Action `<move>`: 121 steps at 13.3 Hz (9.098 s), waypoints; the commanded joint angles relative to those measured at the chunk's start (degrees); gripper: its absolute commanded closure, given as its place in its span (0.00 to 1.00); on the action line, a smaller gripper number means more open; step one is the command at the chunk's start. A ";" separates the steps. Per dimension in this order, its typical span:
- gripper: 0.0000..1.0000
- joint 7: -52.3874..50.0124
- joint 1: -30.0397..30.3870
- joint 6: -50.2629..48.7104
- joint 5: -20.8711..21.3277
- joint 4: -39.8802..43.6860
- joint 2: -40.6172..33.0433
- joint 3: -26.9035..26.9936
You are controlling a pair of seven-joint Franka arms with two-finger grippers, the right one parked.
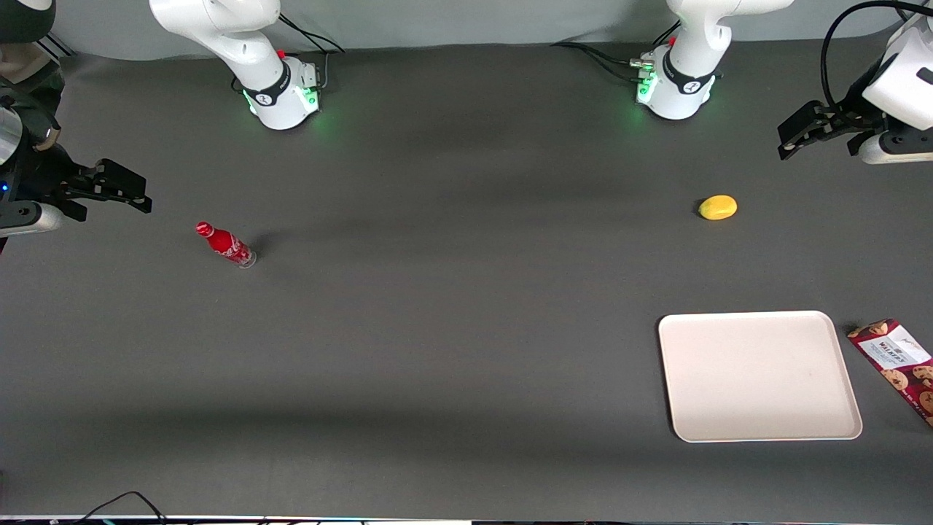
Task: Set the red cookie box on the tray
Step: 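Move the open left gripper toward the red cookie box beside the tray, then lower the left gripper onto the red cookie box and close on it, then lift the red cookie box upright with the left gripper, then carry the box over the white tray and lower it onto the tray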
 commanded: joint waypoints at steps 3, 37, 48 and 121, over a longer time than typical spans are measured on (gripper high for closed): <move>0.00 1.13 -1.02 0.04 0.07 -0.58 -0.93 1.08; 0.00 1.13 20.68 26.28 5.70 15.24 30.33 5.73; 0.00 7.89 26.58 54.97 -3.18 22.71 56.53 5.65; 0.00 22.49 10.76 50.85 -0.28 14.71 54.01 9.78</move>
